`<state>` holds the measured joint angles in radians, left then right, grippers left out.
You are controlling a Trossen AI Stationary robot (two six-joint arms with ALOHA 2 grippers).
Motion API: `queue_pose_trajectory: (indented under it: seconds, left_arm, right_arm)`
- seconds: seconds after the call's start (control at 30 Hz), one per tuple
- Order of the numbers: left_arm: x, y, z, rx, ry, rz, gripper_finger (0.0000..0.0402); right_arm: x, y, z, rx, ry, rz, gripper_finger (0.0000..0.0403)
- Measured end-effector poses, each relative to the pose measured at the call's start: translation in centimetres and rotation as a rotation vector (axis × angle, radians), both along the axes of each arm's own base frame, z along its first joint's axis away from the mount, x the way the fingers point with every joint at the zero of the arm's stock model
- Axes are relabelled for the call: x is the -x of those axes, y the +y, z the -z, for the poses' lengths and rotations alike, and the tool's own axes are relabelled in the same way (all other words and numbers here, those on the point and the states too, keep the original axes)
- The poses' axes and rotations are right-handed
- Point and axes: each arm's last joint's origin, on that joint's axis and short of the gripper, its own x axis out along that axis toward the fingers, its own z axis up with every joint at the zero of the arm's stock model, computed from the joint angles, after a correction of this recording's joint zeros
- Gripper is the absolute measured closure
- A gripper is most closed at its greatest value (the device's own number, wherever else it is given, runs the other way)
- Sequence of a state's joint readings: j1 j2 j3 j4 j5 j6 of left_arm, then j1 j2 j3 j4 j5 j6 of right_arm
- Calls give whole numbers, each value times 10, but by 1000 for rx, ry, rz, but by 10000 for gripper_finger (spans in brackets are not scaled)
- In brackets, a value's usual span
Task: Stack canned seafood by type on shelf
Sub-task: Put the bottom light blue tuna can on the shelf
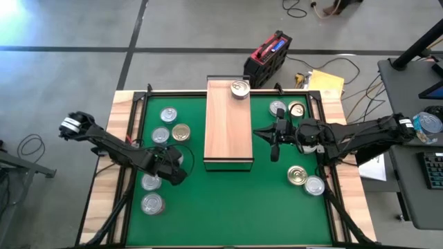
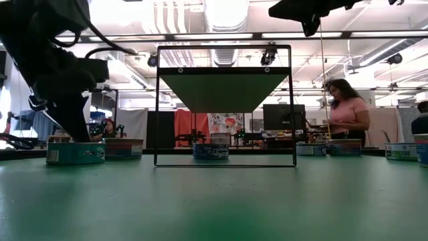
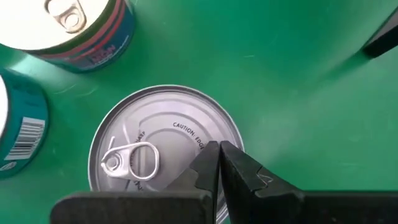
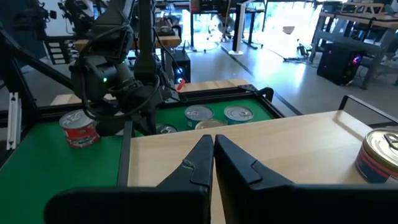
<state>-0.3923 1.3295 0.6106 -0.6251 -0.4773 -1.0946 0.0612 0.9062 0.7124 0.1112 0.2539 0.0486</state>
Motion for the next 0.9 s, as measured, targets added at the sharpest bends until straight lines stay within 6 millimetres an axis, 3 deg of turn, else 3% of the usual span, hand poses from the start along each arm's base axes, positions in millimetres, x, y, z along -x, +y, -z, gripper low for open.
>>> queue_pose_trajectory:
  seconds: [0.27,0.6,0.9]
  left_arm:
    - [-18,-9,5,-21,23,1,401]
    - [-52,-37,-5,128,52,97,401]
    - [-77,-69,-12,154,90,190,401]
  right_arm:
    - [0,0,0,-2,3,0,394]
    - [1,0,3,1,32,0,394]
    - [1,4,7,-30,65,-12,394]
